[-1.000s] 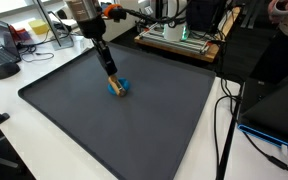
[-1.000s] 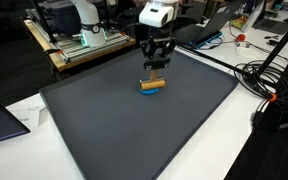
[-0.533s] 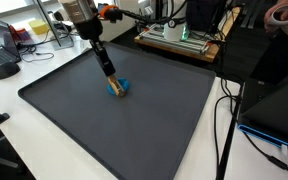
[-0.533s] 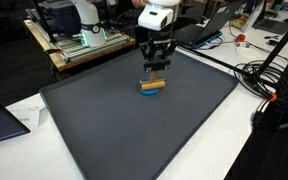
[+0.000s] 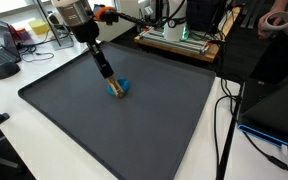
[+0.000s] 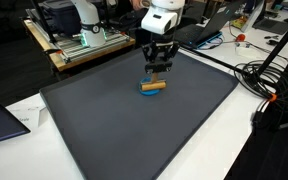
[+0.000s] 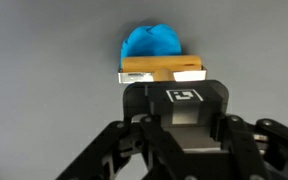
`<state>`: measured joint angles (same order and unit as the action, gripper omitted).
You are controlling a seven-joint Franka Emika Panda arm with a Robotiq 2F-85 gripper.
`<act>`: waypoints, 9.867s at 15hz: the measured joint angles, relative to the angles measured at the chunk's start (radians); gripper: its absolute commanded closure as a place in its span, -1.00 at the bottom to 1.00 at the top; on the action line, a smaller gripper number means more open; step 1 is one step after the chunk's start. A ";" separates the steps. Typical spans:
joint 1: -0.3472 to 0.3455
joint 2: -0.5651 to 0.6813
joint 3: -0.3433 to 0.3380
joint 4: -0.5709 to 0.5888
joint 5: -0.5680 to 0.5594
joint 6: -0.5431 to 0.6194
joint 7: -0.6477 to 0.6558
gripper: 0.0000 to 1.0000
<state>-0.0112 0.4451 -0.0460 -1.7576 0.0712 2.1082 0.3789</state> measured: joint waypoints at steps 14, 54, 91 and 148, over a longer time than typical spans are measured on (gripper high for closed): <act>-0.028 0.042 -0.002 0.064 0.036 -0.011 -0.059 0.55; 0.135 0.059 -0.007 0.385 -0.211 -0.357 -0.123 0.55; 0.360 0.342 0.130 0.563 -0.571 -0.562 -0.784 0.55; -0.237 -0.225 -0.048 -0.278 0.452 0.119 -0.533 0.05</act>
<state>-0.2486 0.2201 -0.0936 -2.0358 0.5236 2.2274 -0.1537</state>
